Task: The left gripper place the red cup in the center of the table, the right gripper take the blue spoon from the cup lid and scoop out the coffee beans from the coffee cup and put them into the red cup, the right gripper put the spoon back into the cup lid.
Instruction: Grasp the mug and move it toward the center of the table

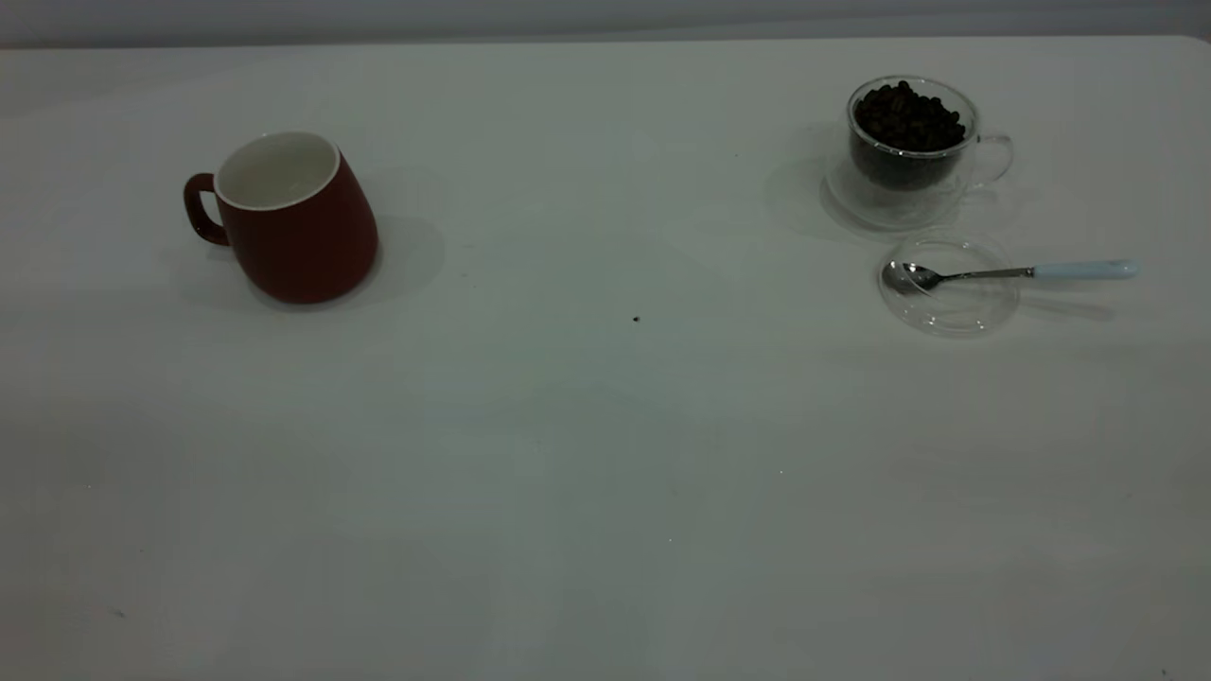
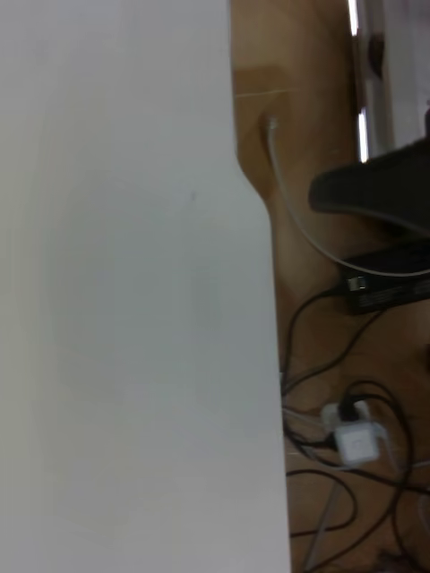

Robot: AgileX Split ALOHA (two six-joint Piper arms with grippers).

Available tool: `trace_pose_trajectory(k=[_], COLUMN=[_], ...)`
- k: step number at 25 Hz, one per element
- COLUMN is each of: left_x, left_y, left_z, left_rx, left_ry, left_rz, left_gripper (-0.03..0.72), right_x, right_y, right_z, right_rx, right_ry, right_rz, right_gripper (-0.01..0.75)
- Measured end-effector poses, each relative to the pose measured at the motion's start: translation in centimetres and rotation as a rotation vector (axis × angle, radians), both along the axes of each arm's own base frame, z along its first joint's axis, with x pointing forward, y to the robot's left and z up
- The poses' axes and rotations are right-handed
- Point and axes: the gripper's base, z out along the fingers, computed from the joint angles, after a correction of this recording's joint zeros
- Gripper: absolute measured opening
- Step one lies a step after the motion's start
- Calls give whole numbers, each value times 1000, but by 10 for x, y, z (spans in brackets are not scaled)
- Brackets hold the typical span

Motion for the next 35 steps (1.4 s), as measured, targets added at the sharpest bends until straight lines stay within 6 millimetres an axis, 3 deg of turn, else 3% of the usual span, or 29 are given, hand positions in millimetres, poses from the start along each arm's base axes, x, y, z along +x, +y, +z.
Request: trace_pose_trajectory(k=[9, 15, 19, 24, 27, 30, 35], left_x=[81, 156, 215, 285, 314, 331, 339], left_y=[-3, -4, -5, -4, -4, -4, 2], left_z=[11, 17, 9, -17, -40, -71, -121], left_rx=[-26, -4, 26, 89, 110, 156, 329], left_ry=[-17, 53, 114, 163, 170, 193, 302], left_rz=[2, -33, -92, -198, -240, -326, -654], left_gripper=[587, 587, 587, 587, 587, 587, 587], right_x=[0, 0, 0, 0, 0, 0, 0], right_y=[0, 0, 0, 0, 0, 0, 0], right_z=[0, 0, 0, 0, 0, 0, 0], right_rx=[0, 0, 0, 0, 0, 0, 0], right_ry=[0, 0, 0, 0, 0, 0, 0], right_rz=[0, 0, 0, 0, 0, 0, 0], right_gripper=[531, 531, 531, 531, 531, 531, 531])
